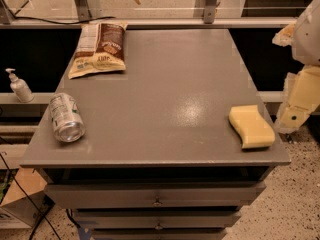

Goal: Pick brown chip bag

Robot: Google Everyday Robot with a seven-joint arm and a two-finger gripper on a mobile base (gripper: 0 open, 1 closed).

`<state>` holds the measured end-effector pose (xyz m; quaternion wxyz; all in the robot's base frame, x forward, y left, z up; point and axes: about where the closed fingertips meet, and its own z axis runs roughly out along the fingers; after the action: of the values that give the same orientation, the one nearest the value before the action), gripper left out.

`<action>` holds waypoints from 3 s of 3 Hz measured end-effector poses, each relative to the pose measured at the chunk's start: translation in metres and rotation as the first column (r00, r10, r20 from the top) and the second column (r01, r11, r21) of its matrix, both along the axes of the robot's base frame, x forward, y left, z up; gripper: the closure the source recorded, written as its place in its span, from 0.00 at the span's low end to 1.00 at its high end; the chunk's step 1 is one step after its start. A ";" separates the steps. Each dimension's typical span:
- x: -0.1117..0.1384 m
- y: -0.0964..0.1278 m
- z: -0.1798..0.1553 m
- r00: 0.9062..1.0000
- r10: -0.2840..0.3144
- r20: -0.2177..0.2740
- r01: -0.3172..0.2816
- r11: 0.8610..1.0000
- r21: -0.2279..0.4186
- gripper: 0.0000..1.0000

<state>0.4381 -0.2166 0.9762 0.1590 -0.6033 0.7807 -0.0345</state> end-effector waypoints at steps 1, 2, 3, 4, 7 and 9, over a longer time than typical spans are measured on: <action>0.000 0.000 0.000 1.000 0.000 0.000 0.000 1.000 0.000 0.00; 0.001 0.002 0.004 1.000 0.006 0.013 -0.006 1.000 0.015 0.00; 0.008 0.024 0.006 0.996 0.071 0.056 -0.076 0.993 0.090 0.00; 0.016 0.059 0.002 0.981 0.146 0.130 -0.172 0.960 0.223 0.00; 0.029 0.090 -0.012 0.988 0.101 0.113 -0.132 0.942 0.308 0.00; 0.071 0.146 -0.050 0.990 0.083 0.111 -0.126 0.871 0.474 0.00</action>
Offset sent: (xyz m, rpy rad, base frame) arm 0.0017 0.0023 0.0026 0.0332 -0.0062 0.0147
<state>0.5092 -0.0703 0.9262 0.3391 -0.5841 0.7235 0.1426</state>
